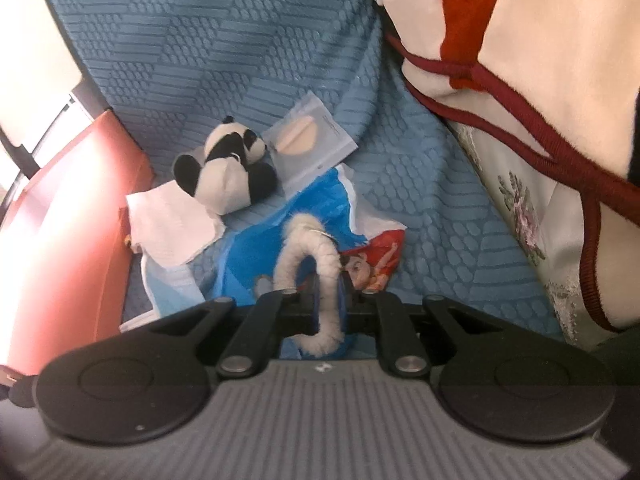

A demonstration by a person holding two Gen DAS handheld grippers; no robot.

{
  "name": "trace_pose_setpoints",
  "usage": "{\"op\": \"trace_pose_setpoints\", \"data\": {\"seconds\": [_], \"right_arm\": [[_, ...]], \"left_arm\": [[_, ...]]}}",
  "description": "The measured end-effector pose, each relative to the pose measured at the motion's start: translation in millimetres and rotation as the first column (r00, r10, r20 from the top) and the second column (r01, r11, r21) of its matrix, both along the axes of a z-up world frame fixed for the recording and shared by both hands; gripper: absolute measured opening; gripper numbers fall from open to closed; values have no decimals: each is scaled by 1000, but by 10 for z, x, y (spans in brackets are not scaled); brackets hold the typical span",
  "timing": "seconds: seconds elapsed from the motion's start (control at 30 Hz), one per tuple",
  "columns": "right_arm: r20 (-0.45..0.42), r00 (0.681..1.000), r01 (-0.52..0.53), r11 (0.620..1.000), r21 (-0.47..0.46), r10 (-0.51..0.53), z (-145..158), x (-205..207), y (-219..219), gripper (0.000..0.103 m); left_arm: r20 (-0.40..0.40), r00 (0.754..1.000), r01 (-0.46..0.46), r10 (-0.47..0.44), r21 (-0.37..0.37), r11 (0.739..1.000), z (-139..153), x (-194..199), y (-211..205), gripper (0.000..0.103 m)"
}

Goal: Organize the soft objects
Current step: 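Lift the mask with the left tool while the right tool lifts the ring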

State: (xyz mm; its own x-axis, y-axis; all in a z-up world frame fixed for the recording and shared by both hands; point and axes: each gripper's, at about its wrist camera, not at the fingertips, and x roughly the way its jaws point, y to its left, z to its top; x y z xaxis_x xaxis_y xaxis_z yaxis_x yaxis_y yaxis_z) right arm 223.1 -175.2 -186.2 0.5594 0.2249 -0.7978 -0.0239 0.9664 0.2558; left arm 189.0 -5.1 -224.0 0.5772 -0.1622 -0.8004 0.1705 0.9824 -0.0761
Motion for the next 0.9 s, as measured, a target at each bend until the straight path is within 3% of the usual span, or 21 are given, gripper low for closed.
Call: {"op": "trace_pose_setpoints", "data": {"seconds": [0.23,0.5,0.63,0.9], "right_arm": [[54,998,-34,999,-18,35,118,-93,31,11],[119,991,-54,998,-41,59,277,-246,54,11],[126,990,-57,997,-46,62,328,-258,43,11],[134,989,-60,997,-45,66,507,-365,36,11]], "left_arm": [[13,995,-95,98,-137,986,231,-100,210,6],[43,990,-125,135,-189,974,560,-214,264,6],[41,986,-145,160,-244,959,689,-269,311,6],[44,982,-162,181,-284,945,997,-393,367,6]]}}
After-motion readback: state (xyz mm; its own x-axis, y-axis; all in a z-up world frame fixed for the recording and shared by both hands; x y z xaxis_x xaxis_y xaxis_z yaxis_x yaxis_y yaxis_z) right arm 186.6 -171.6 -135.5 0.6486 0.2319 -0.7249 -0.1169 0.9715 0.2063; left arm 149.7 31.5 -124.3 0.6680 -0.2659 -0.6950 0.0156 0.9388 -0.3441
